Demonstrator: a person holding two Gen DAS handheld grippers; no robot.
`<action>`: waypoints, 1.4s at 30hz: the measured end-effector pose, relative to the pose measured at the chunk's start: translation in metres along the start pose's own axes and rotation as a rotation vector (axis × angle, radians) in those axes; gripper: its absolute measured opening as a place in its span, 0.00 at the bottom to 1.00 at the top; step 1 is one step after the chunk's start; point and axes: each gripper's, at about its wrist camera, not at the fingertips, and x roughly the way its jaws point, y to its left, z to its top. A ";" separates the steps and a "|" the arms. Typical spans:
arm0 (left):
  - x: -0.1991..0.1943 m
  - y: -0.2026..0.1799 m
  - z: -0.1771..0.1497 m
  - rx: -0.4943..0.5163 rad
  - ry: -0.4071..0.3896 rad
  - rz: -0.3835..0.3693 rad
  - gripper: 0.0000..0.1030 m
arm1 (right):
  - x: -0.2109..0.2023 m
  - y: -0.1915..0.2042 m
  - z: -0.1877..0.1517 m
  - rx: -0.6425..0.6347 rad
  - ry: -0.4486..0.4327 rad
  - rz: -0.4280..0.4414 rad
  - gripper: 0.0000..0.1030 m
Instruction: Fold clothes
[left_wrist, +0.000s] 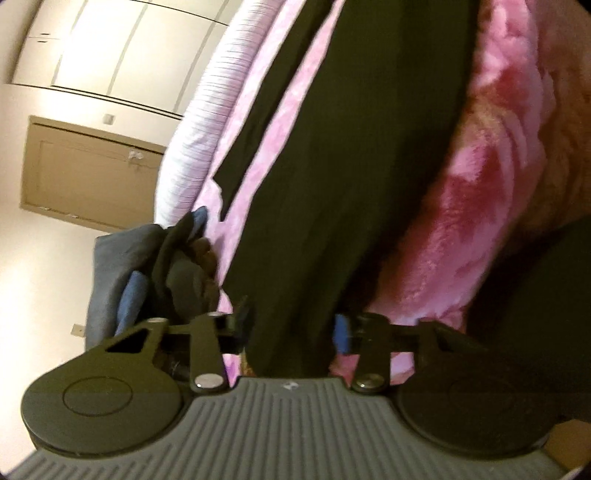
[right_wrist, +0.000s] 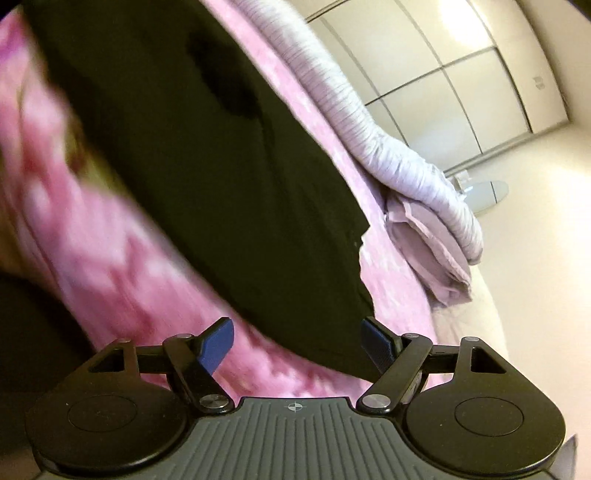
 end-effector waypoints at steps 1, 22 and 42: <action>0.002 0.001 0.002 0.004 0.004 -0.012 0.17 | 0.007 -0.001 -0.006 -0.036 0.007 -0.010 0.76; -0.011 0.092 0.047 -0.142 -0.033 0.037 0.02 | 0.062 -0.053 -0.042 -0.357 -0.113 -0.051 0.03; 0.248 0.308 0.235 -0.176 0.211 -0.214 0.02 | 0.248 -0.220 0.162 -0.371 -0.098 0.043 0.03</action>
